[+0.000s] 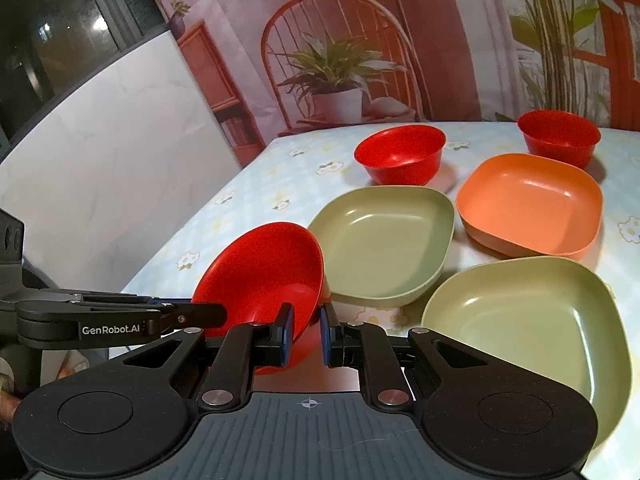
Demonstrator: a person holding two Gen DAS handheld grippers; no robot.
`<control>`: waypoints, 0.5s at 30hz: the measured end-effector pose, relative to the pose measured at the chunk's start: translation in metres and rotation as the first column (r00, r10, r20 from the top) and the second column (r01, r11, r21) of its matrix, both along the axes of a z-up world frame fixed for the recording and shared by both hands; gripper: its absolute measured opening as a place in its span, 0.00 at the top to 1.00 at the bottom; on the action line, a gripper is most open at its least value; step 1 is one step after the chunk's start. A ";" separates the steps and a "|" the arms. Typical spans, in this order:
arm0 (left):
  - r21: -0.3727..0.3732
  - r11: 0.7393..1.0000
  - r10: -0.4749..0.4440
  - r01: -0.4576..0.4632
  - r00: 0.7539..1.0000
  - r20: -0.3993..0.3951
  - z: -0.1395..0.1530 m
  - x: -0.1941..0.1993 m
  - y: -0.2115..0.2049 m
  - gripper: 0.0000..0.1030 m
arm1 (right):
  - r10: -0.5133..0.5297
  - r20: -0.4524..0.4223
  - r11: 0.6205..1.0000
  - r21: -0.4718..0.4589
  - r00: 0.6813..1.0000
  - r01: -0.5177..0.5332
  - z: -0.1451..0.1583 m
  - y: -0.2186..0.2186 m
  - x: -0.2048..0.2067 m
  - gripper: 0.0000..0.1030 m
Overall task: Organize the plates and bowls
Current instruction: 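Lift the red bowl with the left tool and carry it toward another red bowl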
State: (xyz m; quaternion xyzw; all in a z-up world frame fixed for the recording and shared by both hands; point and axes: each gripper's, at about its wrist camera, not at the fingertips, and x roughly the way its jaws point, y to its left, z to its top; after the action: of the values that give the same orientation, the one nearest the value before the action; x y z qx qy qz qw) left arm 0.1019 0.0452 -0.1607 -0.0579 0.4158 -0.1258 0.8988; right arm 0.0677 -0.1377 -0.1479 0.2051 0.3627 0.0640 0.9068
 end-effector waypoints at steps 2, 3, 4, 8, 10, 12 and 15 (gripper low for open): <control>-0.004 1.000 -0.002 0.002 1.000 -0.001 -0.001 0.001 0.000 0.85 | -0.002 -0.003 1.000 0.003 1.000 0.002 -0.001 0.000 0.000 0.87; -0.005 1.000 -0.004 0.004 1.000 -0.001 -0.001 0.002 0.000 0.85 | -0.003 -0.004 1.000 0.002 1.000 0.003 -0.001 0.000 0.000 0.87; -0.006 1.000 -0.008 0.008 1.000 0.001 0.000 0.003 0.000 0.85 | -0.004 -0.006 1.000 0.001 1.000 0.004 -0.001 0.000 0.001 0.87; -0.003 0.999 -0.032 0.032 0.999 0.021 0.006 0.011 -0.003 0.85 | -0.011 -0.012 1.000 -0.007 1.000 0.011 0.002 -0.001 0.005 0.87; -0.010 0.999 -0.044 0.045 0.998 0.037 0.013 0.016 -0.005 0.85 | -0.017 -0.011 1.000 -0.003 1.000 0.017 0.007 -0.005 0.009 0.87; -0.017 0.998 -0.055 0.057 0.997 0.059 0.020 0.023 -0.008 0.85 | -0.025 -0.002 1.000 -0.005 1.000 0.025 0.013 -0.010 0.012 0.86; -0.043 0.997 -0.055 0.059 0.994 0.095 0.035 0.033 -0.012 0.85 | -0.033 0.004 0.999 -0.005 0.999 0.033 0.021 -0.019 0.019 0.87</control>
State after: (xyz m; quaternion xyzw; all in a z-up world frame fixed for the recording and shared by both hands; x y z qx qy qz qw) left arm 0.1347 0.0332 -0.1262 -0.0606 0.3716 -0.1637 0.9118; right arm 0.0864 -0.1571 -0.1266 0.2088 0.3577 0.0483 0.9089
